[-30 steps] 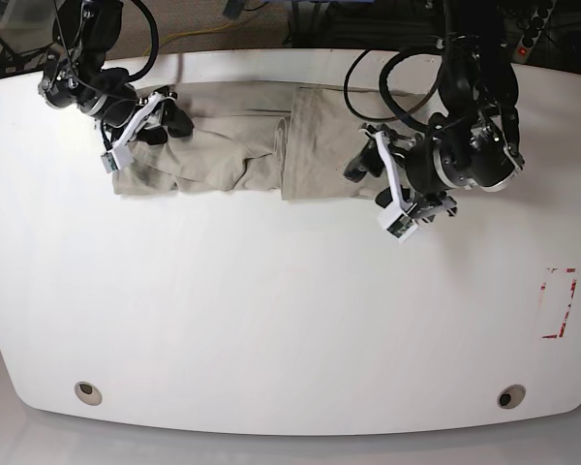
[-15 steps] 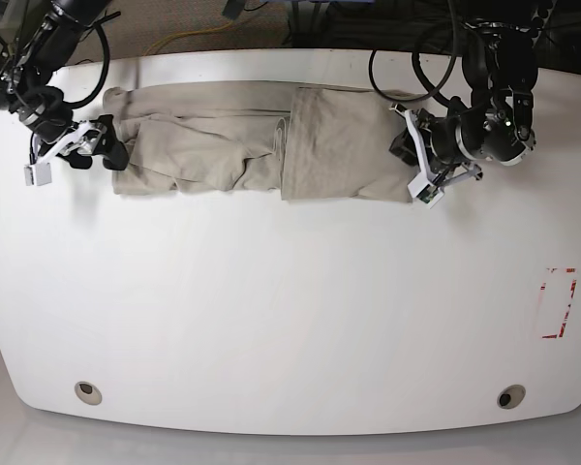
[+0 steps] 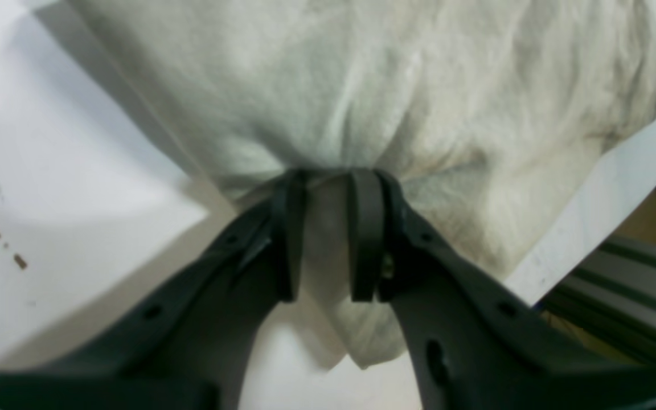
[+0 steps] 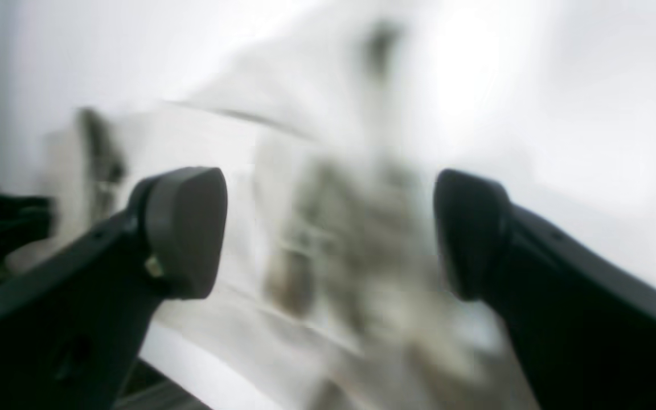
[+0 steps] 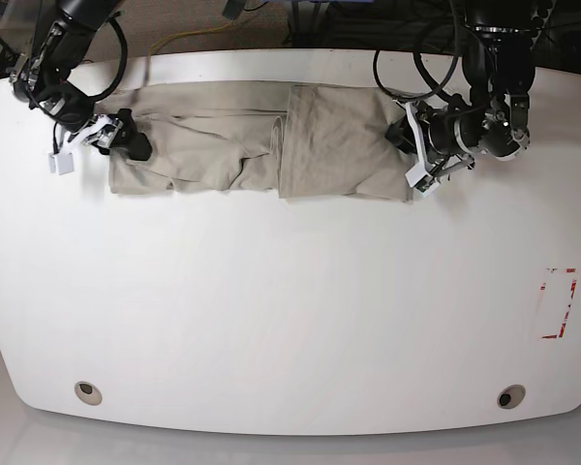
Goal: Fold the T-shirt properly
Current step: 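Grasp the strip ends and push them toward each other with both grippers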
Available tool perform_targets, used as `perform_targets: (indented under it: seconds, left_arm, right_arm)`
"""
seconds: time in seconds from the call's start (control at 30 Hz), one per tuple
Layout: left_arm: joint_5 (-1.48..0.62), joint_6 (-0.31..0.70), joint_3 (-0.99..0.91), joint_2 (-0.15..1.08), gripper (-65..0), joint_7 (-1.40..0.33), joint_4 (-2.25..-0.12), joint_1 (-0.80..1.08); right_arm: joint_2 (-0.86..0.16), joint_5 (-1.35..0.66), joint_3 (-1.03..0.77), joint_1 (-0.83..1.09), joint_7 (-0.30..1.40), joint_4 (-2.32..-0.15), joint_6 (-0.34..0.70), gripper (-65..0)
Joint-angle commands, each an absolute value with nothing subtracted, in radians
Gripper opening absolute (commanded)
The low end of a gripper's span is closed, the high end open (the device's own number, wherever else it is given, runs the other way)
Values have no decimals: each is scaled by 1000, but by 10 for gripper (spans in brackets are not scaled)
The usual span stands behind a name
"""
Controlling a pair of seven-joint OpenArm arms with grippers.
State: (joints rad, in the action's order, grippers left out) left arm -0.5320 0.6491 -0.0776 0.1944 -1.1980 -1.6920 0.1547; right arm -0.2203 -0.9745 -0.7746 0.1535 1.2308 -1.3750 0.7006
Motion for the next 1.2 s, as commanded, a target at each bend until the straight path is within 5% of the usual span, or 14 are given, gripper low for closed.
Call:
perform_targets:
  seconds: [0.0,0.13,0.3,0.33,0.77,1.17]
  left_arm:
    - [-521,651,-77,200,-532,-1207,-1698,153]
    - [-519,651,-76,217,-532,-1207,-1693,153]
    - [-519,645,-76,216,-532,-1205,-1690,153]
    - [-519,645,-76,214,-531,-1204,-1689,151]
    - [-519,599,125,148,-531,-1081,-1508,12]
    - [-519,539,282,59,-531,-940,-1339,-56]
  right_arm:
    - [-196,-955,-751,163,1245,-1419,698,-105]
    - [-133,-952,-723,165,1244,-1486,698,-209]
    - [-119,-894,-725,157,1216,-1537,698,-617]
    - [-120,-868,-725,157,1213,-1560,698,-650]
    - [-180,-792,-714,177,1265,-1897,698,-650]
    - [-202,-921,-579,116,1287,-1939,698,-650]
